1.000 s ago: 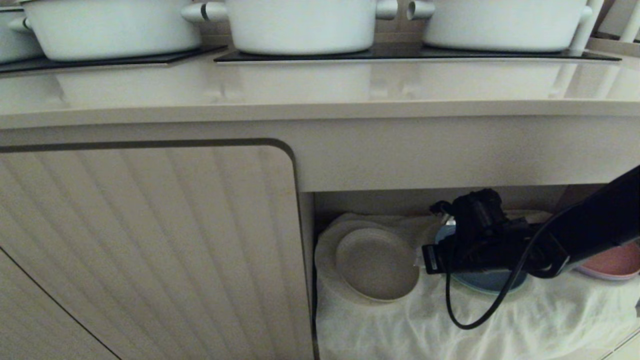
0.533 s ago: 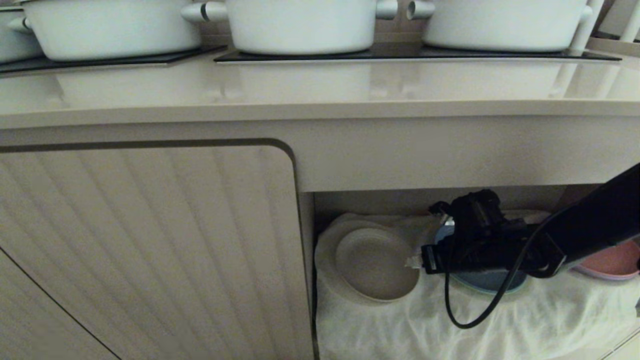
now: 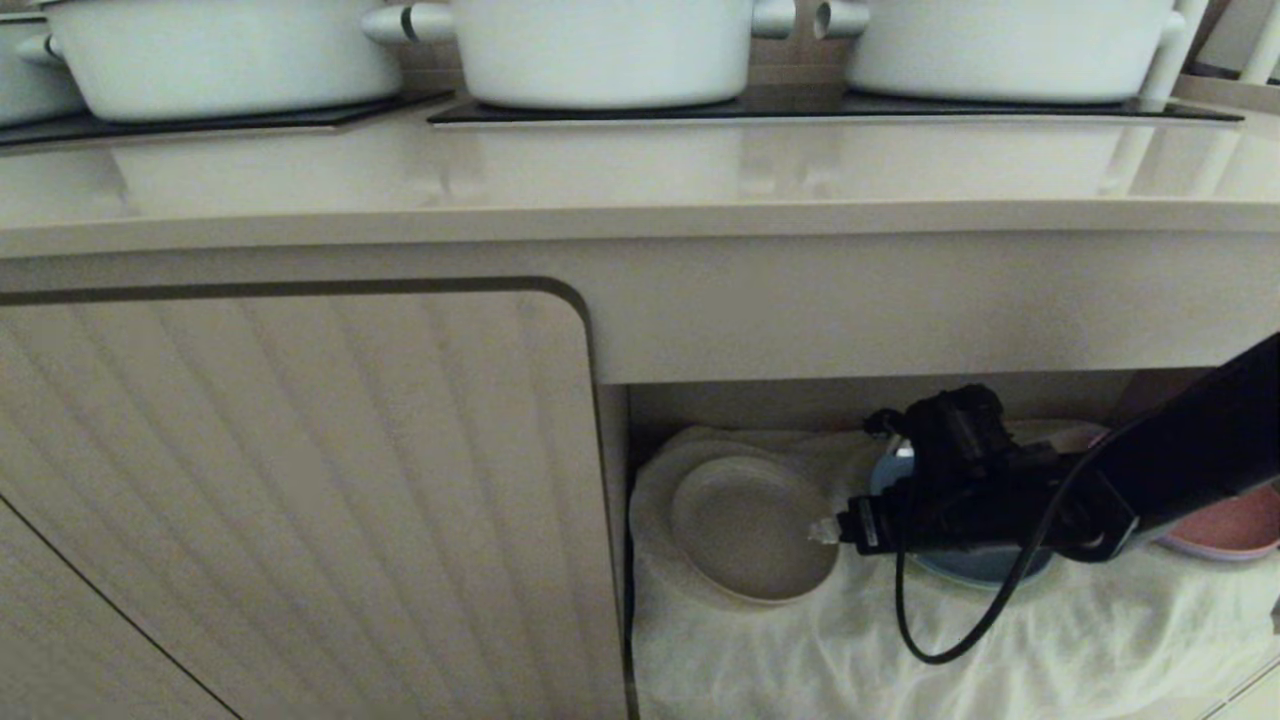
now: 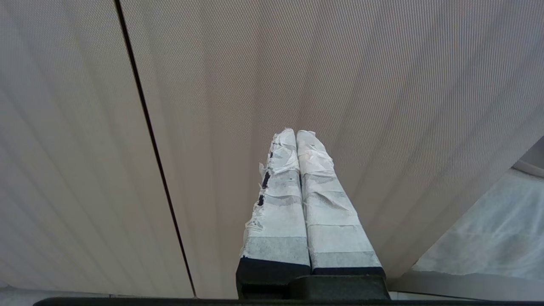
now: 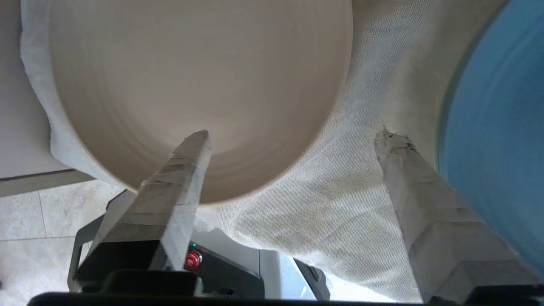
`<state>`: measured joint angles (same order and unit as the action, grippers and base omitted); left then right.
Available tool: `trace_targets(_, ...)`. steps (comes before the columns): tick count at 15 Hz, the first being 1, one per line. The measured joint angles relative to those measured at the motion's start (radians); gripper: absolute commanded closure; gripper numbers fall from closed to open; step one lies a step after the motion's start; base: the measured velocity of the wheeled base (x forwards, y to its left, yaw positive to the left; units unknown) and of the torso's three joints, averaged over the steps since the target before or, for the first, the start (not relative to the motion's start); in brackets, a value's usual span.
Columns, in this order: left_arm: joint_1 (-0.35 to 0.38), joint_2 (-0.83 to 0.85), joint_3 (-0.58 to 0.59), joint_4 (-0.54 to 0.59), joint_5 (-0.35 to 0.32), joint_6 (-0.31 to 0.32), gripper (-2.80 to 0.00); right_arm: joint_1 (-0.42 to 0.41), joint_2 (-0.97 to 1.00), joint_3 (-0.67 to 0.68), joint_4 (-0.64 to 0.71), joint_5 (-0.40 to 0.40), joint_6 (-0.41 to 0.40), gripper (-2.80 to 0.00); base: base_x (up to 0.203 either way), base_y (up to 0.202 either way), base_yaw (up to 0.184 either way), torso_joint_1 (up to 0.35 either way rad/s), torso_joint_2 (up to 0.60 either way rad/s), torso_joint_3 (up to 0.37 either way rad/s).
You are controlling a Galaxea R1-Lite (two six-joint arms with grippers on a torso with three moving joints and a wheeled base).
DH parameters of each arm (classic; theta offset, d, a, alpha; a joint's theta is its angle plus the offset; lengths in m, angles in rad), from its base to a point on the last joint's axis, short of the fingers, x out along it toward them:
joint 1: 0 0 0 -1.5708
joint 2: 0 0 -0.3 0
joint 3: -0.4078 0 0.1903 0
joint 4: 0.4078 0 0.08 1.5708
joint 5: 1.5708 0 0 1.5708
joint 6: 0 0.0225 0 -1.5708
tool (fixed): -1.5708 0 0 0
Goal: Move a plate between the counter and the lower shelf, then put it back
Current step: Pick up the plate in the cupboard
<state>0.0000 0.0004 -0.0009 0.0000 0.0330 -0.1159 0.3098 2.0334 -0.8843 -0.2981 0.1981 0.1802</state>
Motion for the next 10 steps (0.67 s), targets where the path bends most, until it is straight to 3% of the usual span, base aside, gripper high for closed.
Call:
trace_targets(7, 0.0, 0.0, 0.0, 0.0, 0.0, 0.0, 0.0, -0.002, -0.006, 0.0, -0.004, -0.028, -0.011, -2.8, 0.0, 0.0, 0.0, 0.0, 0.0, 0.0)
trace_targets(10, 0.0, 0.0, 0.0, 0.0, 0.0, 0.0, 0.0, -0.006, 0.005, 0.007, -0.026, -0.032, -0.07, -2.8, 0.0, 0.0, 0.0, 0.0, 0.0, 0.0)
